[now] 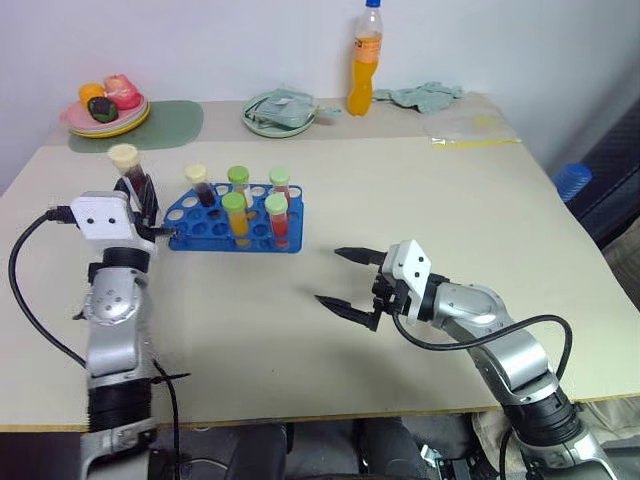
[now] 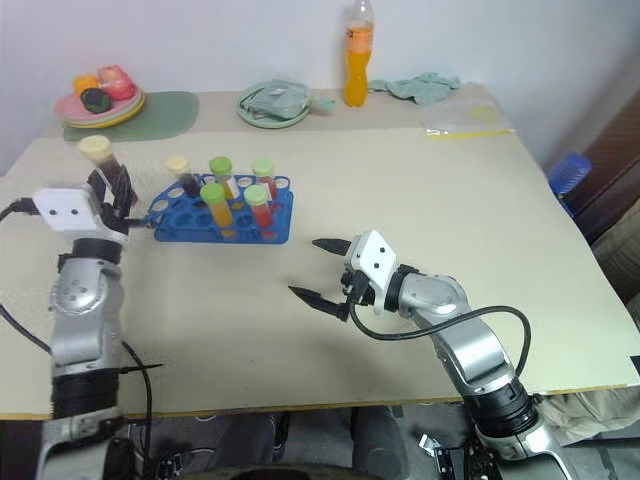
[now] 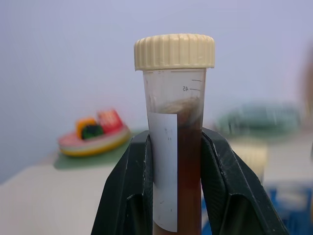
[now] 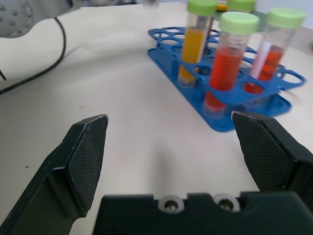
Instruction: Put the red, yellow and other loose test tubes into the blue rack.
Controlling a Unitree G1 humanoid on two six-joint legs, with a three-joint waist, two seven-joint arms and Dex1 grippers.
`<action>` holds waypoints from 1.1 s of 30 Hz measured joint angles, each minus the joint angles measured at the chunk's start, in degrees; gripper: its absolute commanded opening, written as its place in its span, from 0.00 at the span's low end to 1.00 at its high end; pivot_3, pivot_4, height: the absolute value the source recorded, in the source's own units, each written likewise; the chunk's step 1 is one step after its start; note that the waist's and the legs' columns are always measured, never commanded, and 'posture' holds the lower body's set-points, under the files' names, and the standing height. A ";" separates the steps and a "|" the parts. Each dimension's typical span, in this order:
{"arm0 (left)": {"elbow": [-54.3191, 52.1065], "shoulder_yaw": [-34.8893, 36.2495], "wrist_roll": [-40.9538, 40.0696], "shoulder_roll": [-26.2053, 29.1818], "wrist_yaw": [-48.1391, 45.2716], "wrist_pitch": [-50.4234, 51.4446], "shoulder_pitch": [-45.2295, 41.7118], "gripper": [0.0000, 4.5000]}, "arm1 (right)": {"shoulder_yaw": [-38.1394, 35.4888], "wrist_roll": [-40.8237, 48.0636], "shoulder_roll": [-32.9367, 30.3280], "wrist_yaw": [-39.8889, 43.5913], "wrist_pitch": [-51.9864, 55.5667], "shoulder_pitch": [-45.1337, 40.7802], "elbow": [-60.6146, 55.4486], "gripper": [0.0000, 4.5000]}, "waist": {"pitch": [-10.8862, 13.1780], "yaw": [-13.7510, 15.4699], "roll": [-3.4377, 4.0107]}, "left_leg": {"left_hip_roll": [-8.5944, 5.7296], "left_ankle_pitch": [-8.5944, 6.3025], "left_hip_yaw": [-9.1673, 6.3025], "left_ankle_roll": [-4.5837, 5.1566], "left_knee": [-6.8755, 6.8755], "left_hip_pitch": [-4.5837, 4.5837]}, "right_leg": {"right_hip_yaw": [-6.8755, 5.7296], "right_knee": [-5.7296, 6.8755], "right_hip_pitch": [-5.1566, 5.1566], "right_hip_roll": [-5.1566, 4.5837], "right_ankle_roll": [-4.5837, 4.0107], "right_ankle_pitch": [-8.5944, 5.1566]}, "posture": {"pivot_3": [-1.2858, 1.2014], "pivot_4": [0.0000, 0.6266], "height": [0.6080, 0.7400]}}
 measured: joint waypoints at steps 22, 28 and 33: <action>8.38 -6.54 3.95 -4.54 0.72 -0.02 -0.49 0.16 | 0.02 -0.62 0.78 -1.76 -0.33 0.21 0.52 1.00 | -0.01 -0.09 0.01 | 0.02 -0.01 0.15 0.01 0.02 0.02 | 0.00 -0.02 0.02 0.06 0.00 0.00 | 0.52 0.24 1.00; 10.61 -6.51 3.81 -4.69 0.24 -1.44 -1.71 0.16 | 0.02 -0.60 0.98 -1.81 -0.32 0.35 0.52 1.00 | -0.01 -0.08 0.01 | 0.02 -0.01 0.15 0.01 0.02 0.02 | 0.00 -0.02 0.02 0.06 0.00 0.00 | 0.52 0.24 1.00; 14.23 -6.46 2.95 -4.82 -0.47 -2.31 -2.47 0.16 | 0.02 -0.59 1.06 -1.70 -0.33 0.34 0.52 1.00 | -0.01 -0.05 0.01 | 0.01 -0.01 0.15 0.01 0.02 0.02 | -0.01 -0.02 0.02 0.06 0.00 0.00 | 0.52 0.24 1.00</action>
